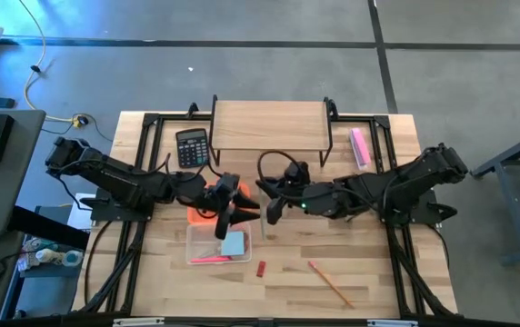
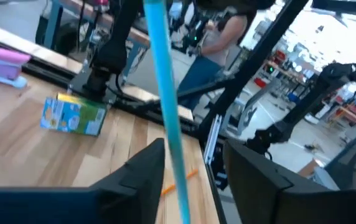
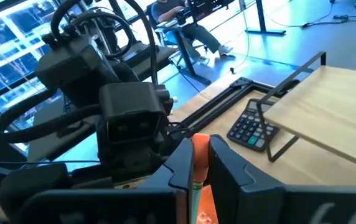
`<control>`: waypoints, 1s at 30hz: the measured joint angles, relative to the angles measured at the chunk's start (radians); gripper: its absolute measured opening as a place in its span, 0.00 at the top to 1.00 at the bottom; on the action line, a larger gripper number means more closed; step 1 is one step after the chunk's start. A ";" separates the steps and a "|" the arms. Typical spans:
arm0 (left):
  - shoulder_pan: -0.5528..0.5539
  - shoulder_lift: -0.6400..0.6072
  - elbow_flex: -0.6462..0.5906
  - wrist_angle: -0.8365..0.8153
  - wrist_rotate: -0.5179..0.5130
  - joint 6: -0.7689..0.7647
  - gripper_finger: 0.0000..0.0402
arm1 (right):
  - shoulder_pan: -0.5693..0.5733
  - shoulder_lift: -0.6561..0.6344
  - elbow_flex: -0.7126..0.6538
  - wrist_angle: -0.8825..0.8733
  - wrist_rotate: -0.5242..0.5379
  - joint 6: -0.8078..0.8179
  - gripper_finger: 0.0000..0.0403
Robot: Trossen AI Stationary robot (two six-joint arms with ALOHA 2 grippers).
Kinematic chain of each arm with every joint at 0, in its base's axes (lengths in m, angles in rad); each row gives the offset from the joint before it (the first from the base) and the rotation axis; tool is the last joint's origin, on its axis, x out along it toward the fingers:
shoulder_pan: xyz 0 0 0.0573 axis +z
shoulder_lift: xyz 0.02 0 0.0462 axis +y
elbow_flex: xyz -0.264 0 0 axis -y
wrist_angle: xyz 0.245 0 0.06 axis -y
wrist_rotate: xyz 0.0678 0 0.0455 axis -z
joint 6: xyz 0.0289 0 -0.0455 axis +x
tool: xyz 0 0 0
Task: Pack school essentials
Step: Put the blue pencil into the supply box
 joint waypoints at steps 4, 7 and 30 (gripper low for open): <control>0.025 0.000 0.000 0.002 0.000 0.000 0.69 | -0.017 0.000 0.000 0.003 -0.004 0.000 0.95; 0.042 0.000 0.000 0.002 0.000 0.000 0.72 | -0.027 0.000 0.000 0.016 -0.005 -0.002 0.95; 0.063 0.000 0.000 -0.003 0.001 0.024 0.96 | -0.055 0.000 0.000 0.056 -0.058 -0.053 0.95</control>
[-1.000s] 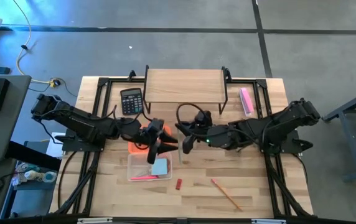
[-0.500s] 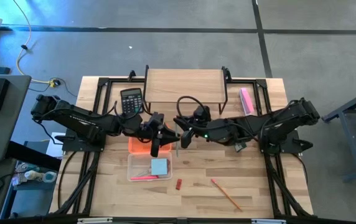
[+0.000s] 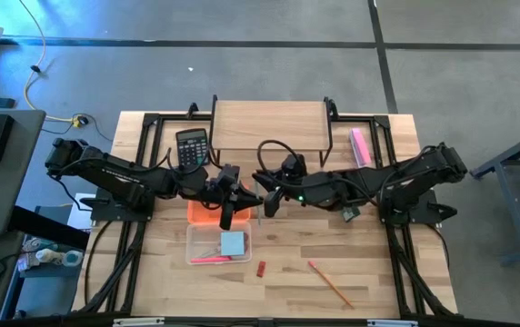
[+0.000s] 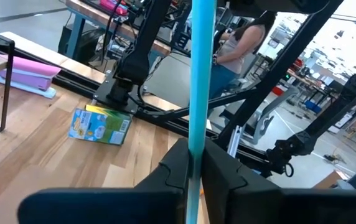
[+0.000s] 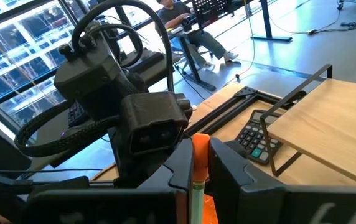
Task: Pack school essentials
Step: Put the blue pencil into the supply box
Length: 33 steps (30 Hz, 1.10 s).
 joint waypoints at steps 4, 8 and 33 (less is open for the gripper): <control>-0.001 0.000 0.000 -0.008 0.000 0.003 0.94 | 0.000 0.000 0.000 -0.002 -0.030 -0.021 0.91; -0.001 0.000 0.000 -0.012 0.004 0.006 0.96 | 0.000 0.000 0.000 -0.006 -0.035 -0.026 0.78; -0.116 0.000 0.195 -0.916 0.126 0.031 0.96 | -0.018 -0.143 0.000 -0.260 -0.047 0.001 0.54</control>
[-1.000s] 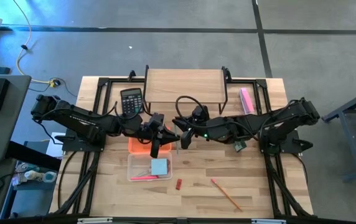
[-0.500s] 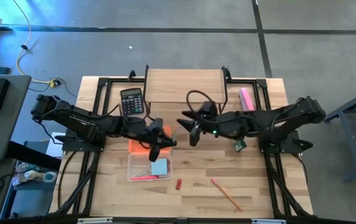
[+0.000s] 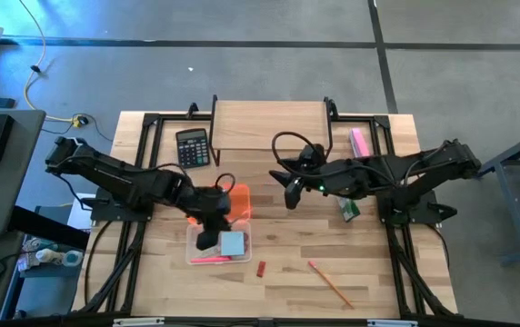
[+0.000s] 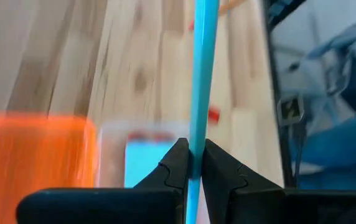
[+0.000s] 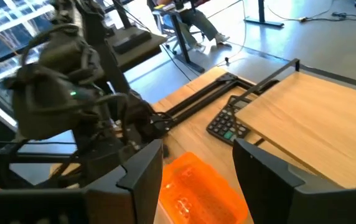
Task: Pack school essentials
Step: Put the blue pencil into the supply box
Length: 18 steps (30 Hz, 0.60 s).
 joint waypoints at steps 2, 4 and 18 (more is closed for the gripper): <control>-0.014 -0.001 0.007 -0.079 -0.003 -0.023 0.96 | -0.005 0.000 0.000 -0.011 0.000 0.000 0.54; -0.026 0.000 0.001 -0.128 -0.011 -0.047 0.96 | -0.011 0.000 0.000 -0.014 0.000 0.000 0.54; -0.046 0.148 -0.014 -0.141 -0.005 -0.194 0.96 | -0.022 0.000 0.000 -0.047 -0.004 0.000 0.54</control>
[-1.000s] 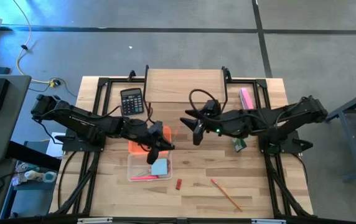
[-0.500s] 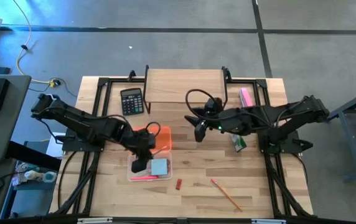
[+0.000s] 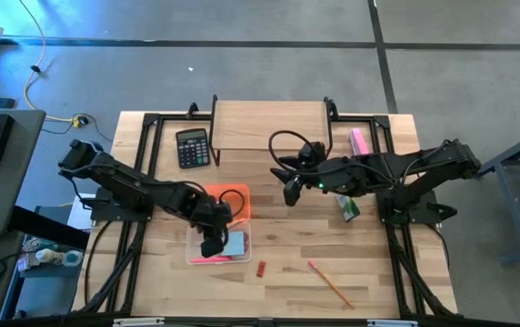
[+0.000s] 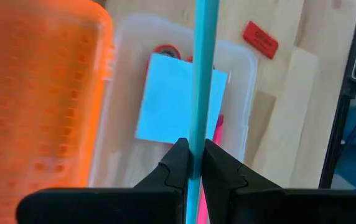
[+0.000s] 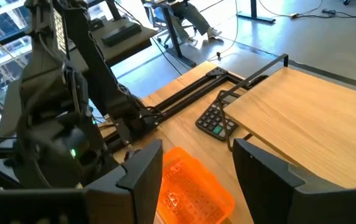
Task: Pack school essentials
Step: Put the blue pencil into the supply box
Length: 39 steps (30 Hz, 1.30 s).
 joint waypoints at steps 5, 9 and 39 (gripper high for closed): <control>-0.020 0.072 0.000 -0.007 0.037 -0.020 0.96 | 0.000 0.000 0.000 -0.025 0.000 0.018 0.54; -0.035 0.107 0.000 -0.010 0.037 -0.022 0.96 | 0.000 0.000 0.000 -0.035 0.000 0.019 0.54; -0.017 0.177 0.001 0.000 0.080 -0.030 0.70 | 0.001 -0.009 0.000 -0.077 -0.001 0.037 0.54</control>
